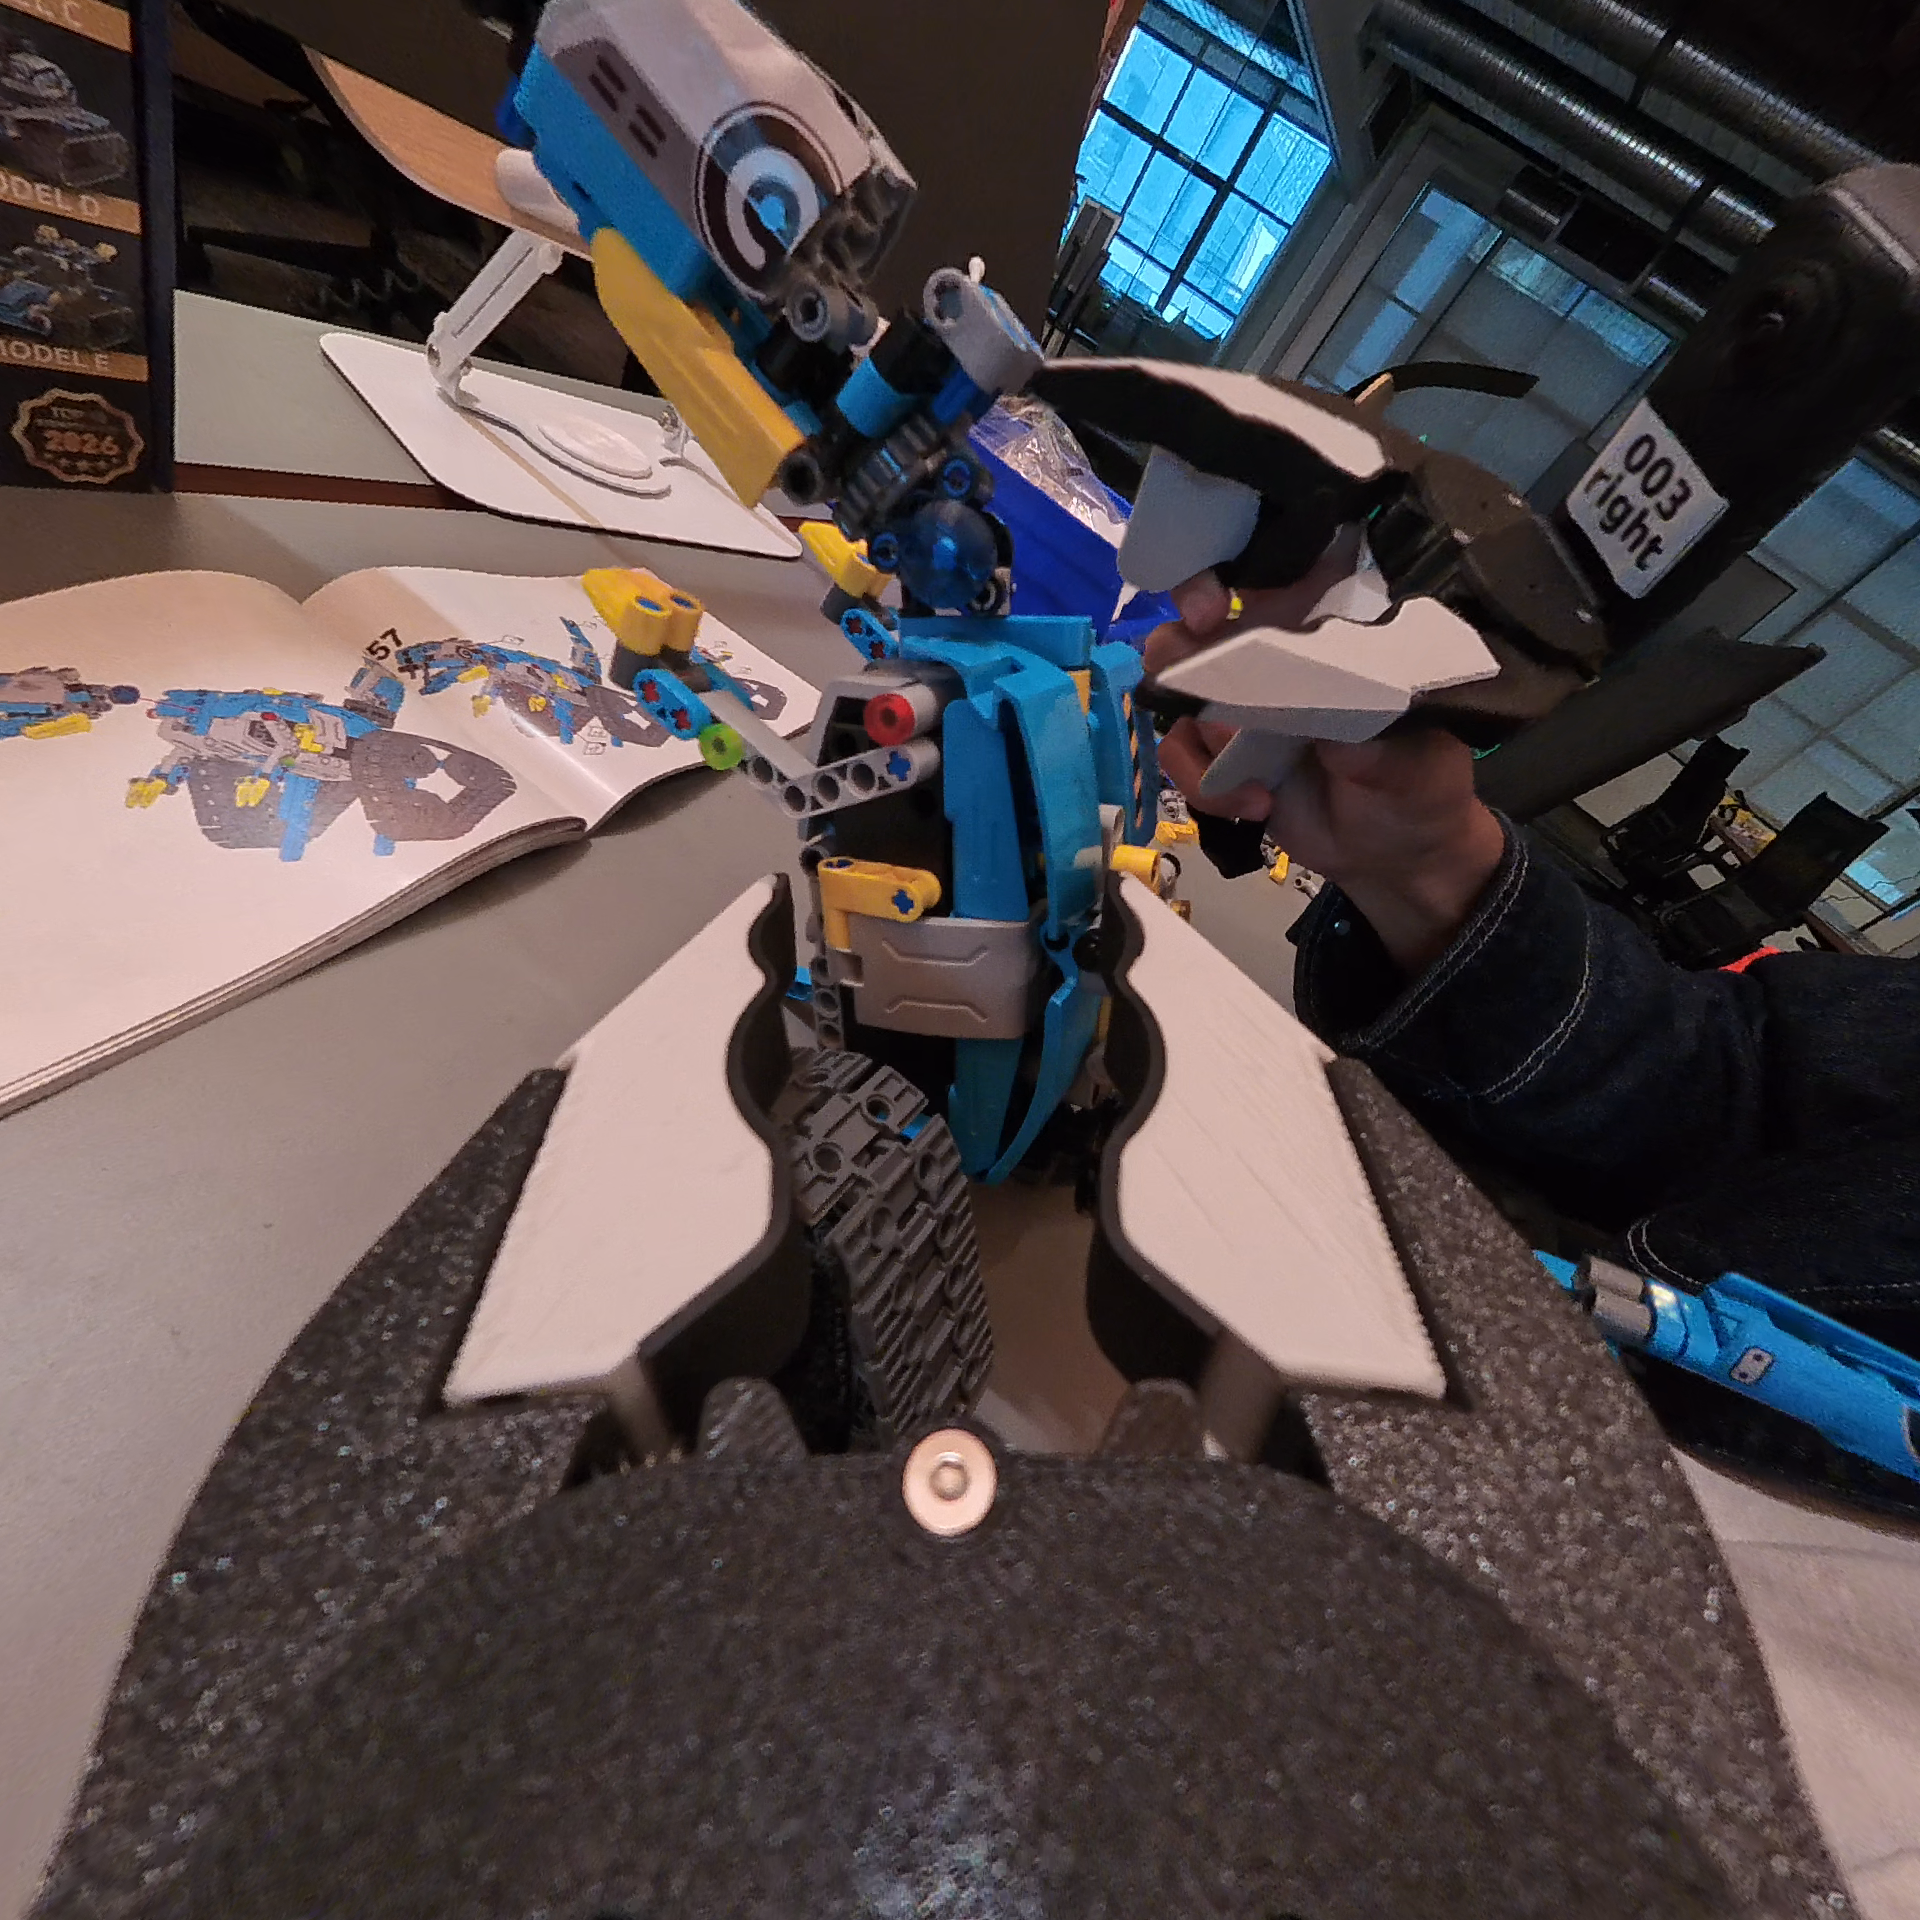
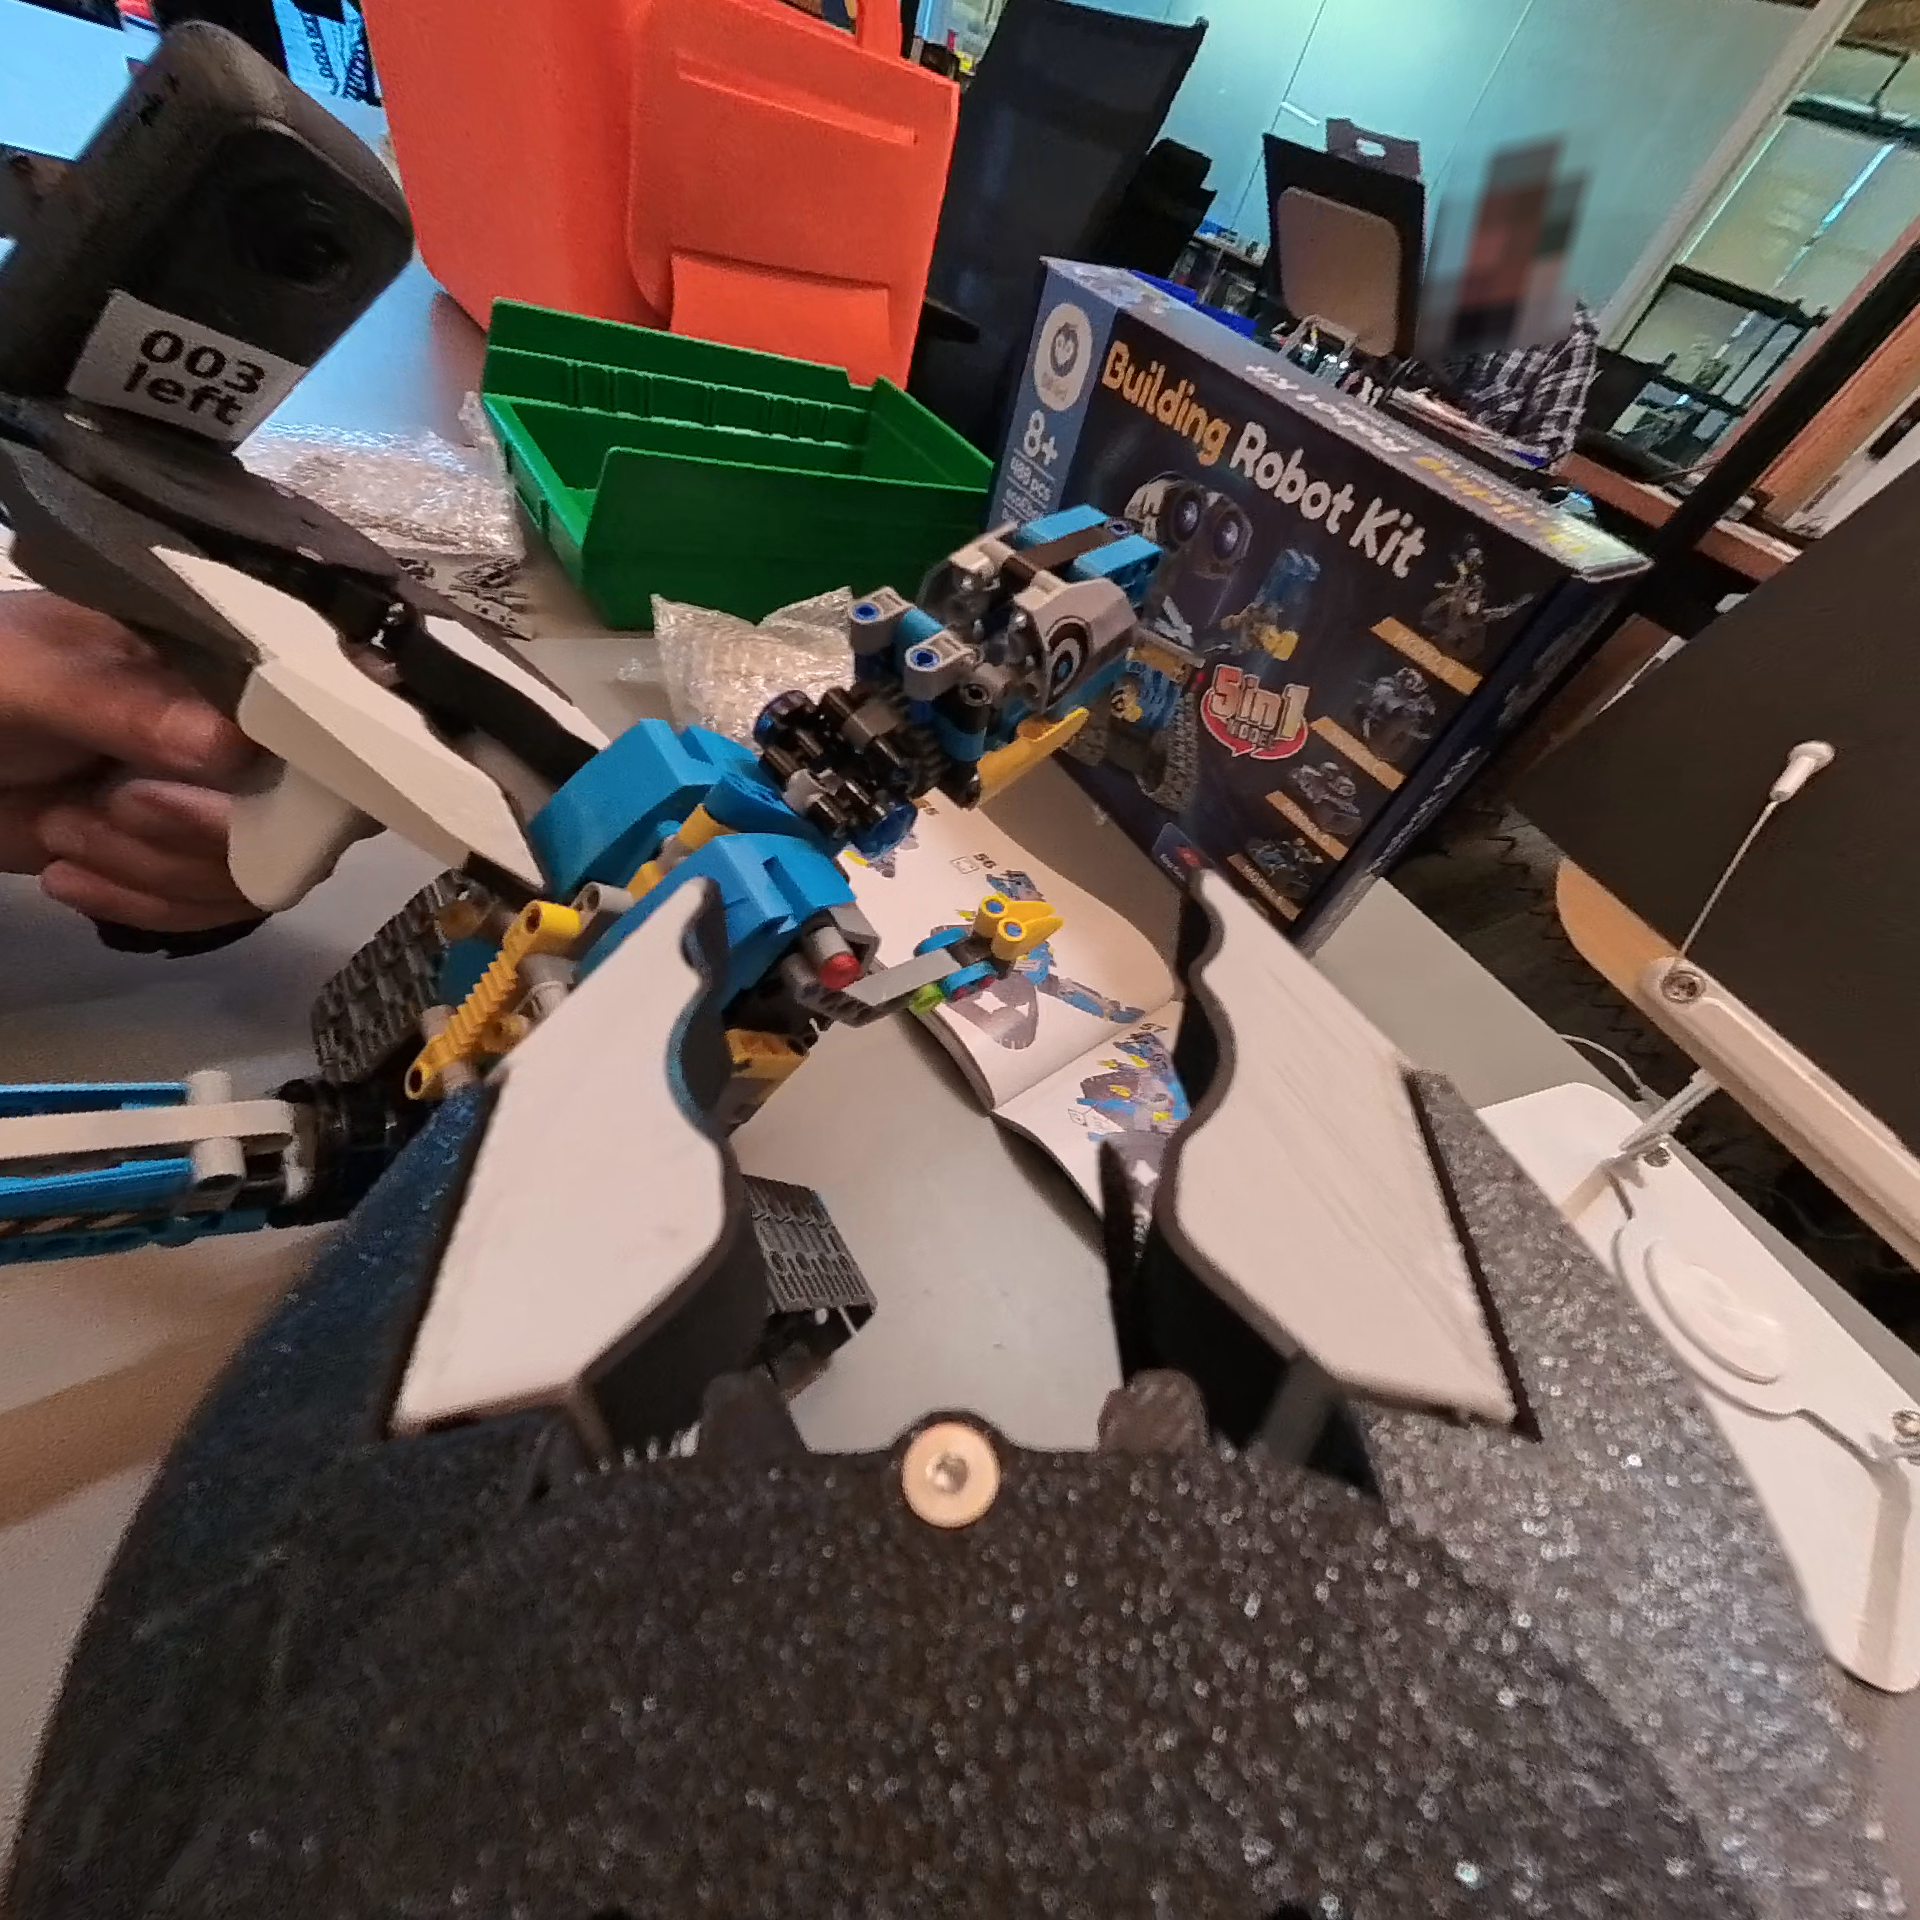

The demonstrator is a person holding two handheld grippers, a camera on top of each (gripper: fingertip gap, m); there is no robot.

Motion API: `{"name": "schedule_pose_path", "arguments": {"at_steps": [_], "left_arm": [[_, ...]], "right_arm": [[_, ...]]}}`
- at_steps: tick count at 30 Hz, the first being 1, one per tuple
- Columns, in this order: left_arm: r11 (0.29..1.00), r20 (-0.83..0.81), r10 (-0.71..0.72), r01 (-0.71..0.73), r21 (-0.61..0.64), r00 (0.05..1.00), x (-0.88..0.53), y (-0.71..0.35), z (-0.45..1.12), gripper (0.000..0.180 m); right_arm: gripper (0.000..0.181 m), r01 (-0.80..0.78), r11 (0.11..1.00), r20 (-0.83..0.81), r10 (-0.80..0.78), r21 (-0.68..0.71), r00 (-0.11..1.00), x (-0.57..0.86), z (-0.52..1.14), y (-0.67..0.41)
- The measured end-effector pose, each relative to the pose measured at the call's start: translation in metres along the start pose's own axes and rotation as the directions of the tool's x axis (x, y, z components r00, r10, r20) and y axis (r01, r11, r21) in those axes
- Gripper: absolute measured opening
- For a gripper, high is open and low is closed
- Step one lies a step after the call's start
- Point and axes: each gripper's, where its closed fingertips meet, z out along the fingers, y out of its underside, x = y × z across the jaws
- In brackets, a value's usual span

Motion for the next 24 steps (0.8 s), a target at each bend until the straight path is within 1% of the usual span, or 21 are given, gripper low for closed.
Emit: {"name": "schedule_pose_path", "arguments": {"at_steps": [3,4,5,7,8,9,10,11,12,13,14,16,17,21,24], "left_arm": [[1.0,-0.002,-0.004,0.004,0.0,1.0,0.0,0.0,0.0,0.057],[1.0,-0.006,-0.003,0.003,-0.002,1.0,0.001,0.0,0.0,0.057],[1.0,-0.01,-0.002,0.002,-0.003,1.0,0.001,0.001,0.0,0.057],[1.0,-0.009,-0.004,0.004,-0.002,1.0,0.001,0.001,0.0,0.057],[1.0,-0.009,-0.003,0.003,-0.002,1.0,0.001,0.001,0.0,0.057],[1.0,-0.009,-0.004,0.004,-0.002,1.0,0.001,0.001,0.0,0.057],[1.0,-0.01,-0.006,0.006,-0.002,1.0,0.001,0.001,0.0,0.057],[1.0,-0.01,-0.007,0.007,-0.001,1.0,0.001,0.001,0.0,0.057],[1.0,-0.01,-0.007,0.007,-0.001,1.0,0.001,0.001,0.0,0.057],[1.0,-0.011,-0.008,0.007,-0.001,1.0,0.001,0.001,0.0,0.057],[1.0,-0.011,-0.009,0.009,-0.002,1.0,0.001,0.001,0.0,0.057],[1.0,-0.011,-0.009,0.009,-0.002,1.0,0.001,0.001,0.0,0.058],[1.0,-0.012,-0.011,0.011,-0.002,1.0,0.001,0.001,0.0,0.058],[1.0,-0.012,-0.016,0.016,-0.003,1.0,0.001,0.001,0.0,0.058],[1.0,-0.01,-0.018,0.018,-0.003,1.0,0.0,0.001,0.0,0.058]], "right_arm": [[0.083,0.0,1.0,-0.022,0.001,0.009,1.0,0.004,-0.001,-0.002],[0.07,-0.005,1.0,-0.045,0.006,0.019,0.999,0.008,-0.002,-0.003],[0.068,-0.004,1.0,-0.066,0.005,0.02,0.998,0.013,-0.004,-0.003],[0.074,-0.066,0.997,-0.003,0.066,0.045,0.998,0.009,-0.006,-0.004],[0.061,-0.118,0.991,0.054,0.114,0.064,0.992,0.003,-0.009,-0.006],[0.036,-0.17,0.982,0.131,0.159,0.078,0.979,-0.006,-0.013,-0.007],[0.024,-0.234,0.968,0.214,0.211,0.088,0.954,-0.016,-0.017,-0.008],[0.023,-0.303,0.949,0.27,0.271,0.087,0.924,-0.023,-0.02,-0.008],[0.026,-0.355,0.932,0.299,0.32,0.069,0.899,-0.028,-0.02,-0.005],[0.031,-0.387,0.921,0.328,0.353,0.042,0.876,-0.034,-0.019,-0.001],[0.032,-0.4,0.916,0.342,0.367,0.029,0.865,-0.038,-0.018,0.0],[0.031,-0.39,0.92,0.348,0.353,0.041,0.869,-0.041,-0.016,-0.001],[0.031,-0.363,0.931,0.322,0.331,0.044,0.887,-0.04,-0.013,0.0],[0.029,-0.161,0.985,0.174,0.147,0.064,0.974,-0.033,-0.004,0.005],[0.027,-0.103,0.992,0.149,0.091,0.077,0.985,-0.032,-0.004,0.003]]}}
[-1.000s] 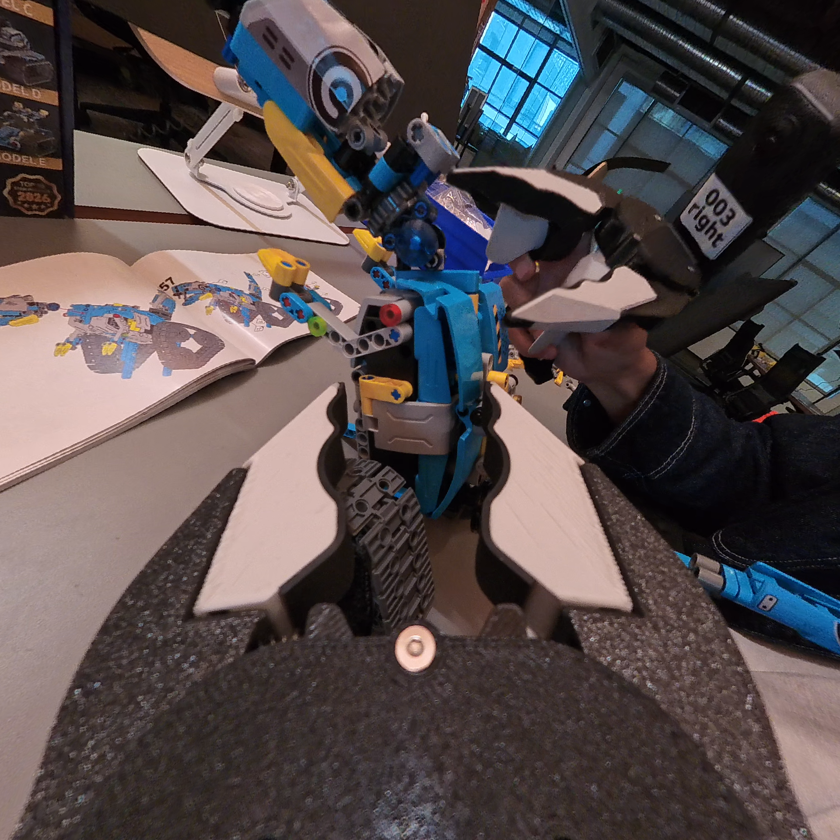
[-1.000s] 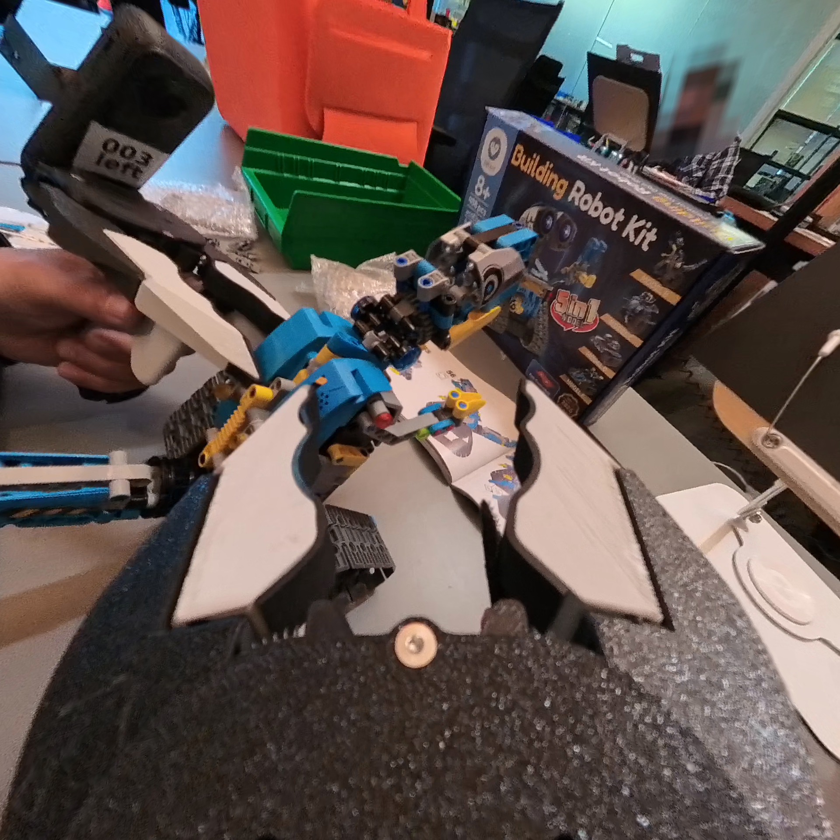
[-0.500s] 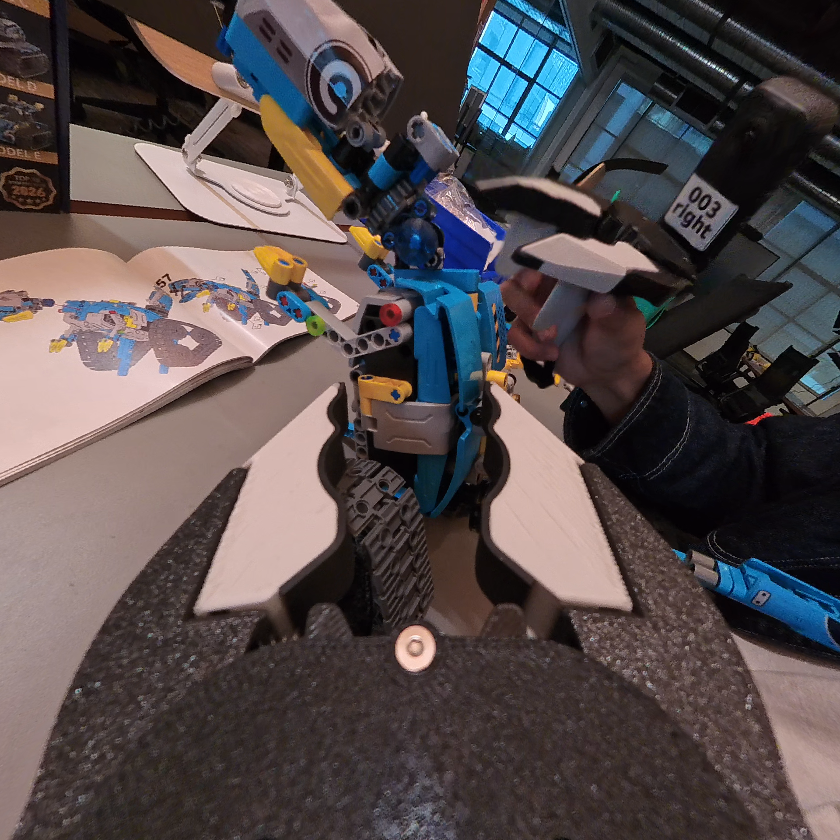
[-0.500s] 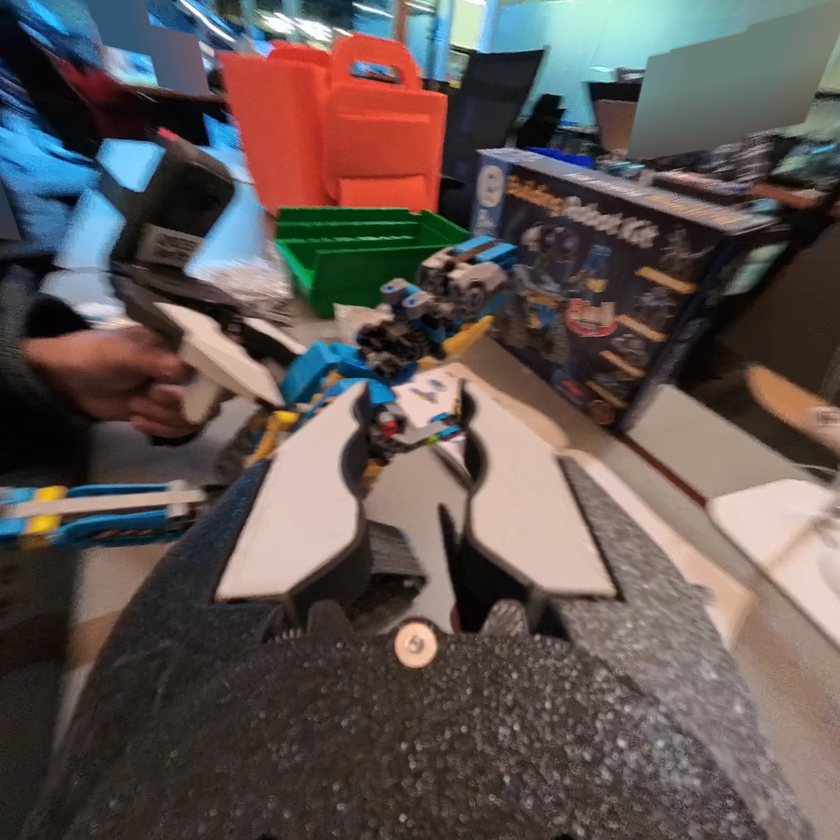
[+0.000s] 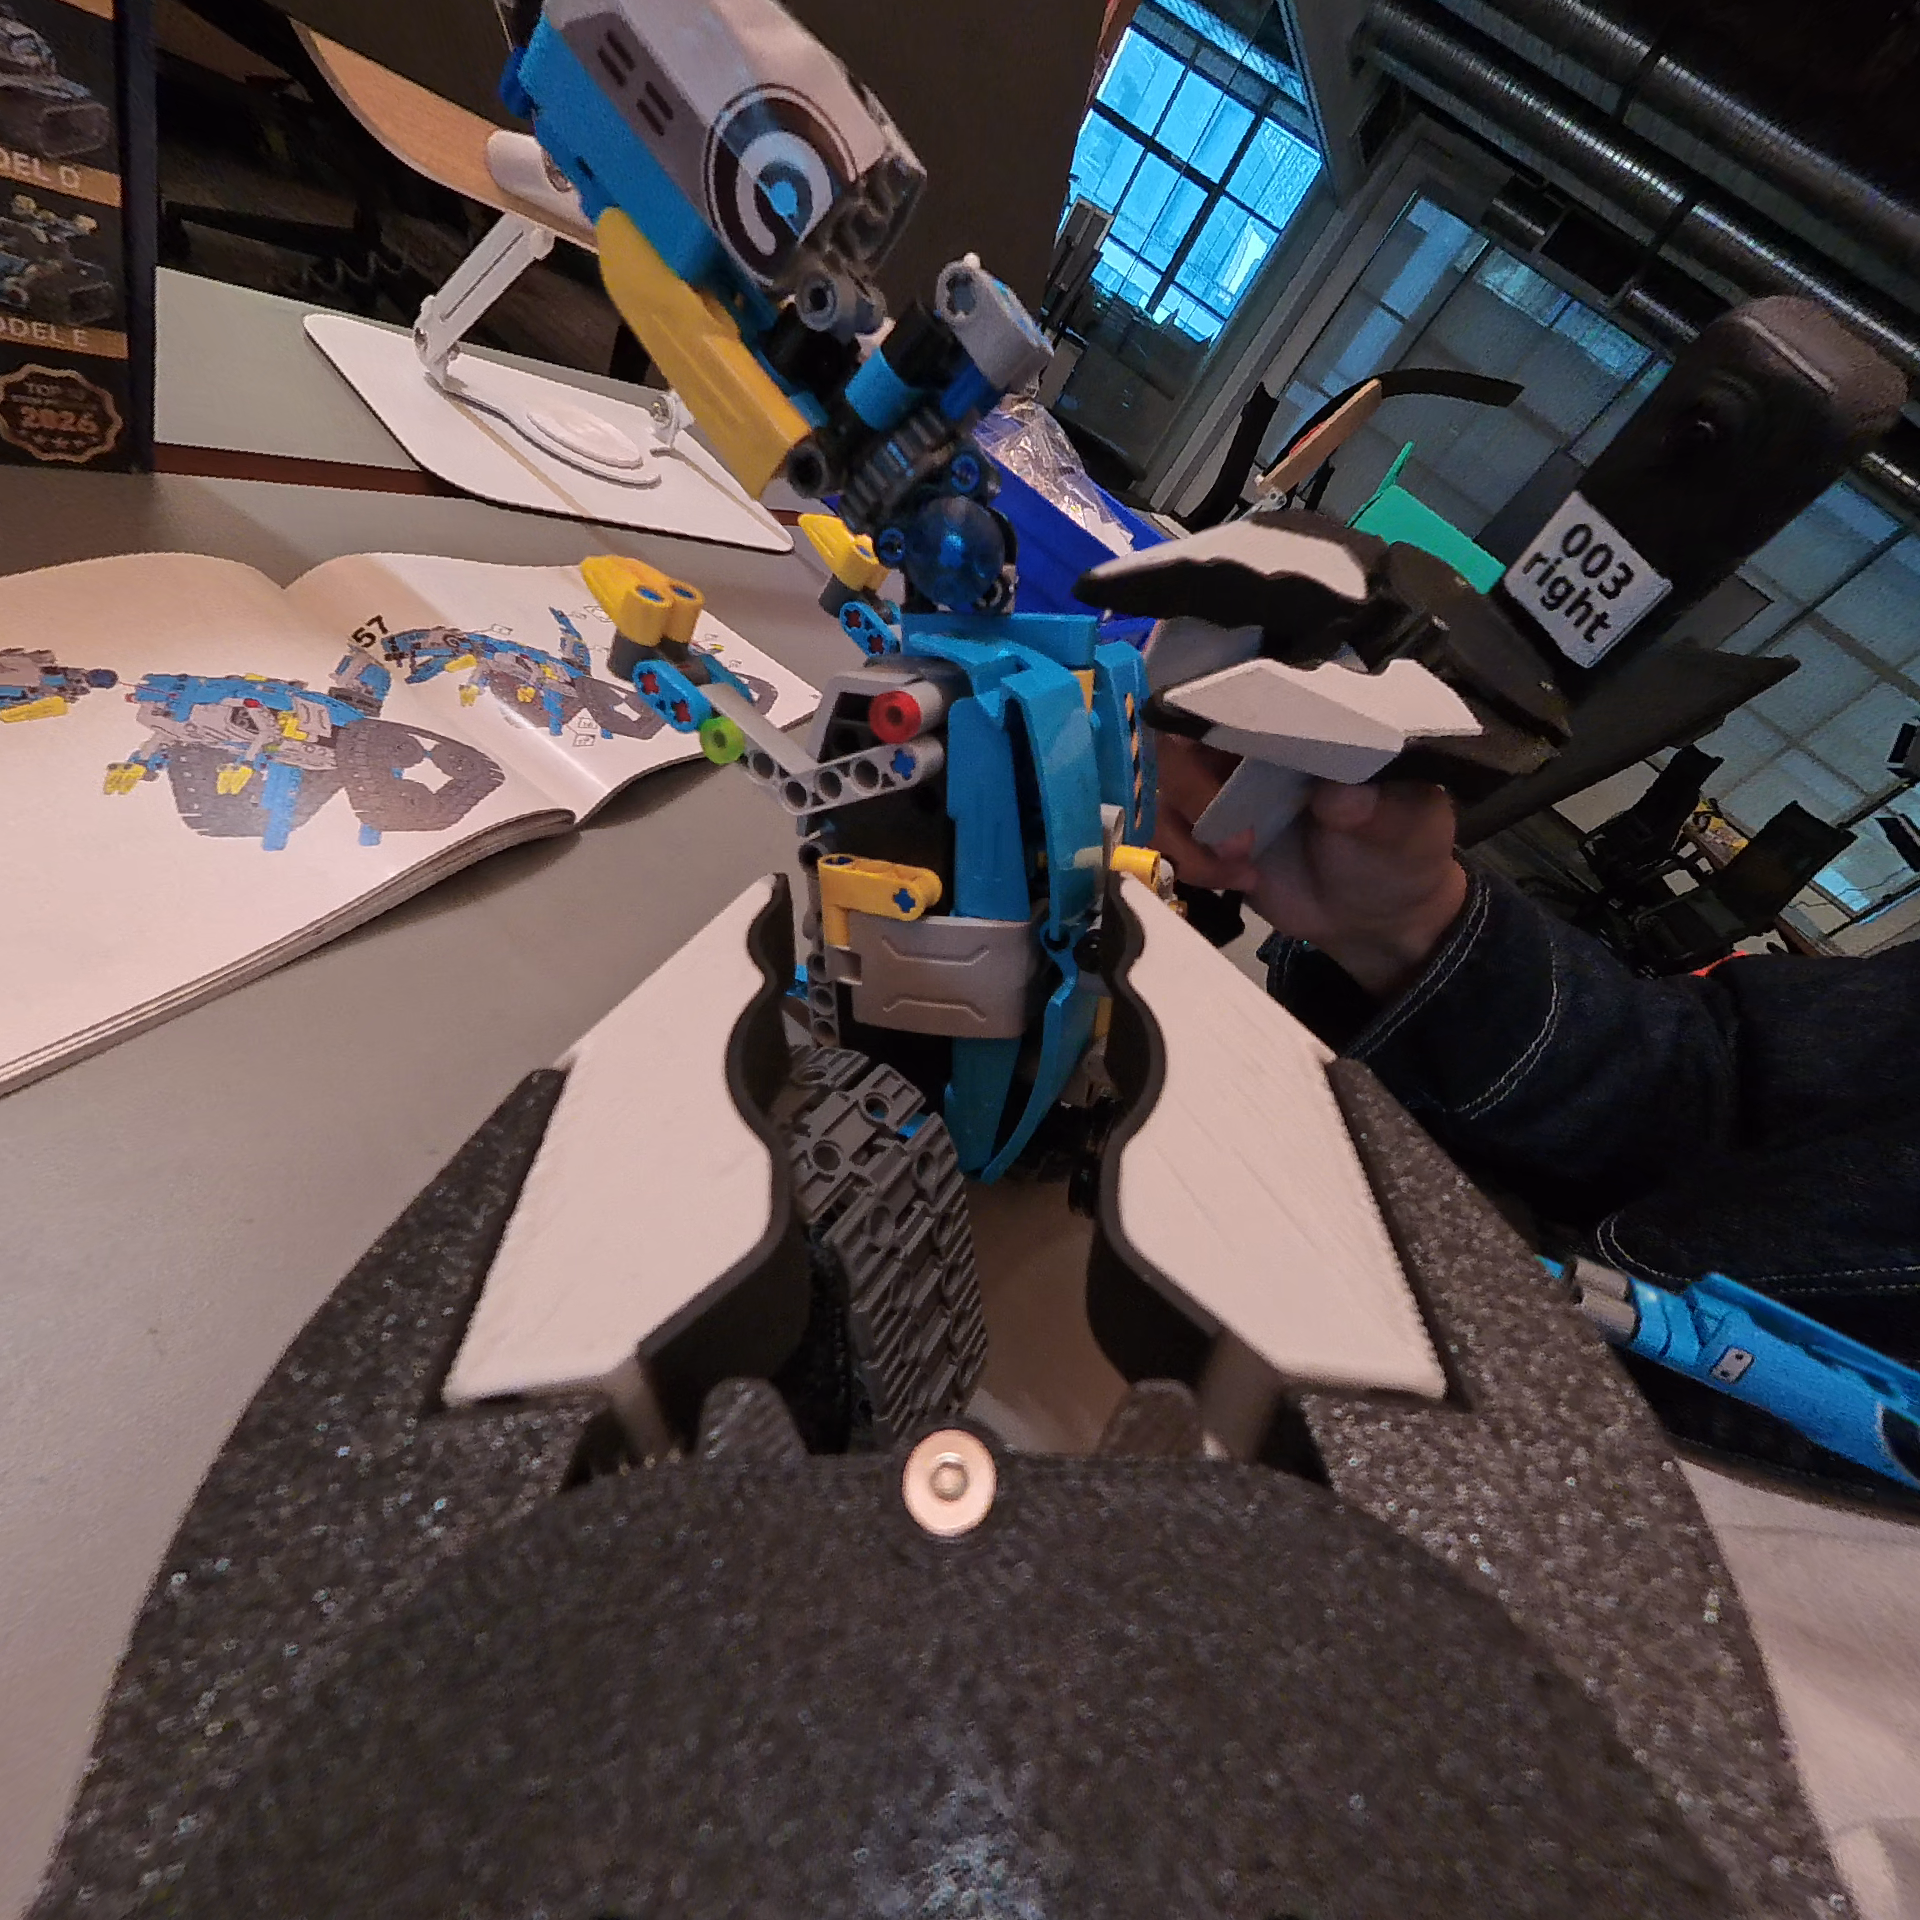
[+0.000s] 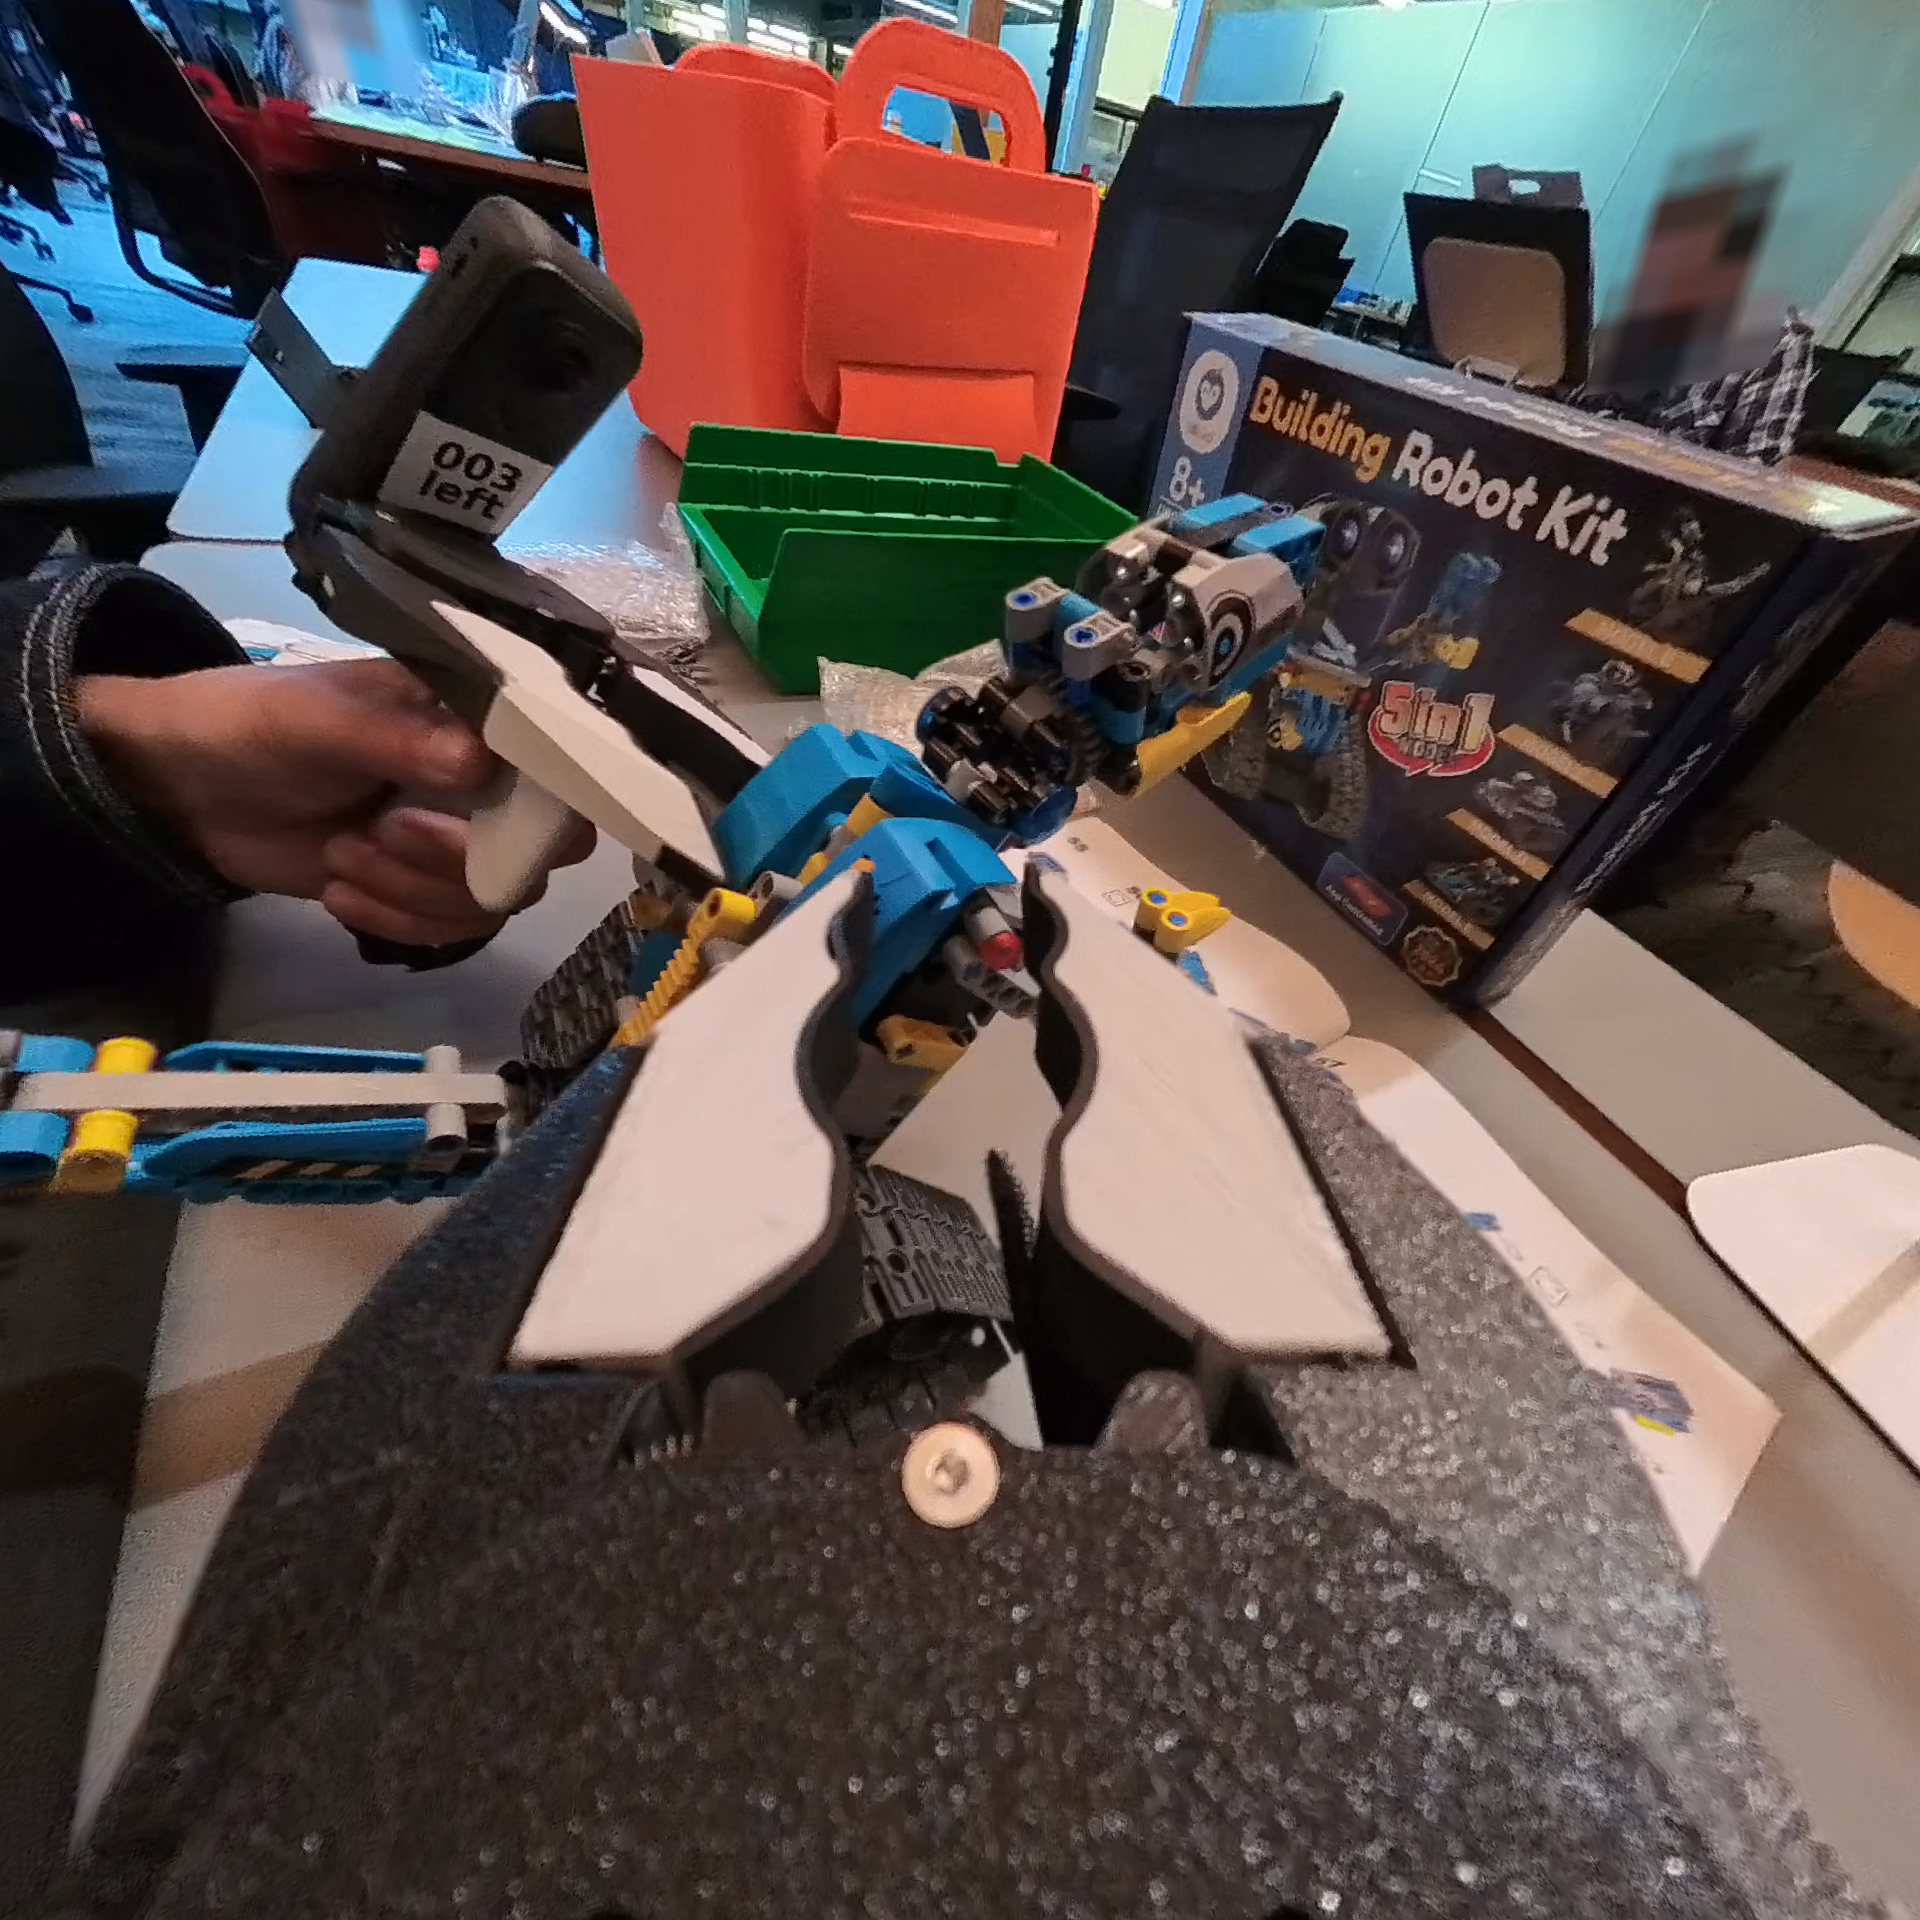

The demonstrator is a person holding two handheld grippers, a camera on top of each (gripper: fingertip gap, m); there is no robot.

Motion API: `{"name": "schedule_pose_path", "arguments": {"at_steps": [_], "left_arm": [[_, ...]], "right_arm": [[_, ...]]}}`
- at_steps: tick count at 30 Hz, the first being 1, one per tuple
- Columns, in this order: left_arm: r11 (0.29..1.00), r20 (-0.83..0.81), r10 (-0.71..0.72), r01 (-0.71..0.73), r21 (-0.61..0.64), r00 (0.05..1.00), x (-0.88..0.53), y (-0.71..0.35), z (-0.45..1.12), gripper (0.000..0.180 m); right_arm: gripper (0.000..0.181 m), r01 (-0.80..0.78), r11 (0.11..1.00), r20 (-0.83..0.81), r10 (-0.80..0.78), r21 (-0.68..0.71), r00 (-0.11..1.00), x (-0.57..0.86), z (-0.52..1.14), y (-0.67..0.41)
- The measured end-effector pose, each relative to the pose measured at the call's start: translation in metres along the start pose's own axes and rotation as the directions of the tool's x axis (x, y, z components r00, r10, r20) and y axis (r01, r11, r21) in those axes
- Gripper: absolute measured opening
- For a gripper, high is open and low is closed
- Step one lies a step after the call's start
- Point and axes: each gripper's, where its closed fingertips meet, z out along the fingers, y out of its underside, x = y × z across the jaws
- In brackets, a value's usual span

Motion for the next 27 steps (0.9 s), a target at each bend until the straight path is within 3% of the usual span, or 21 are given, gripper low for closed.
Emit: {"name": "schedule_pose_path", "arguments": {"at_steps": [2,6,10,27], "left_arm": [[1.0,-0.001,-0.001,0.001,0.0,1.0,0.0,0.0,-0.0001,0.058],[1.0,0.005,-0.009,0.008,0.003,1.0,-0.0016,-0.0006,-0.0003,0.057],[1.0,0.004,-0.006,0.006,0.003,1.0,-0.0012,-0.0005,-0.0005,0.057],[1.0,0.002,-0.004,0.004,0.004,1.0,-0.0013,-0.0007,-0.0007,0.057]], "right_arm": [[0.014,0.039,0.999,0.047,-0.039,0.014,0.998,-0.0072,0.0011,-0.0011],[0.016,0.168,0.985,0.076,-0.171,0.046,0.982,-0.0053,0.0048,-0.0017],[0.014,0.074,0.997,0.216,-0.073,0.005,0.974,-0.0073,0.0041,-0.0002],[0.008,0.002,0.999,0.223,0.007,-0.038,0.975,-0.0054,0.0057,-0.0021]]}}
